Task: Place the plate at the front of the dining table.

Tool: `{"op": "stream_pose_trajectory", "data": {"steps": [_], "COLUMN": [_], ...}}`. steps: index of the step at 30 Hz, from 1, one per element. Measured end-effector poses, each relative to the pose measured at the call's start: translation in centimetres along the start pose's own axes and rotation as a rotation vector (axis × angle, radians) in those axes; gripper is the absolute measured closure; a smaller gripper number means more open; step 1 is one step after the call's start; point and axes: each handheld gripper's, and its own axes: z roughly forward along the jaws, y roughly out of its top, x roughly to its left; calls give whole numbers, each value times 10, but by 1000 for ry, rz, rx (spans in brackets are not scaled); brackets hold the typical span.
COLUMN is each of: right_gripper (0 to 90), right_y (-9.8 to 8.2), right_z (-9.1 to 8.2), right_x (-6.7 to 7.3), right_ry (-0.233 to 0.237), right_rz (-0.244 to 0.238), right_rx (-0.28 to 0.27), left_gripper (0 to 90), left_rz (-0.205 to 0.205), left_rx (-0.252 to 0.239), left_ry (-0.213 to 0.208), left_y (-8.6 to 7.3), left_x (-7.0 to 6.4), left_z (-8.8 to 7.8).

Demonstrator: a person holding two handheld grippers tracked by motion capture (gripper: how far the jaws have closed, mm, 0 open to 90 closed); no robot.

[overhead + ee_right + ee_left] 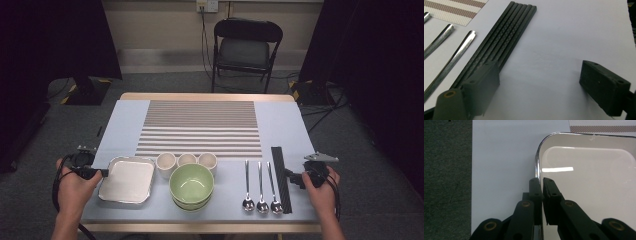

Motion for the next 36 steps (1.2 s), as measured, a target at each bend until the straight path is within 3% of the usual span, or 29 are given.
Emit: {"op": "stream_pose_trajectory", "data": {"steps": [5, 9, 10, 16, 23, 25, 29, 36], "right_gripper": [151, 151, 151, 151, 151, 151, 151, 151], "right_y": [0, 0, 0, 0, 0, 0, 0, 0], "right_z": [0, 0, 0, 0, 0, 0, 0, 0], "right_x": [0, 0, 0, 0, 0, 0, 0, 0], "right_ry": [1, 1, 1, 1, 1, 1, 1, 1], "right_rz": [-1, 0, -2, -2, 0, -1, -1, 0], "right_rx": [0, 0, 0, -1, 0, 0, -1, -1], "left_gripper": [900, 900, 900, 876, 841, 842, 866, 881], "left_rz": [-5, -6, 7, 27, -10, -3, -6, -36], "left_rx": [-47, -36, -43, -27, -48, -33, -25, -12], "left_ry": [16, -8, 13, 23, -15, -34, -34, -64], "left_y": [3, 3, 3, 2, 0, 0, 0, 0], "left_x": [-2, -1, -1, 3, 6, 5, 4, 9], "left_z": [-7, -5, -6, -6, -7, -6, -4, -2]}}
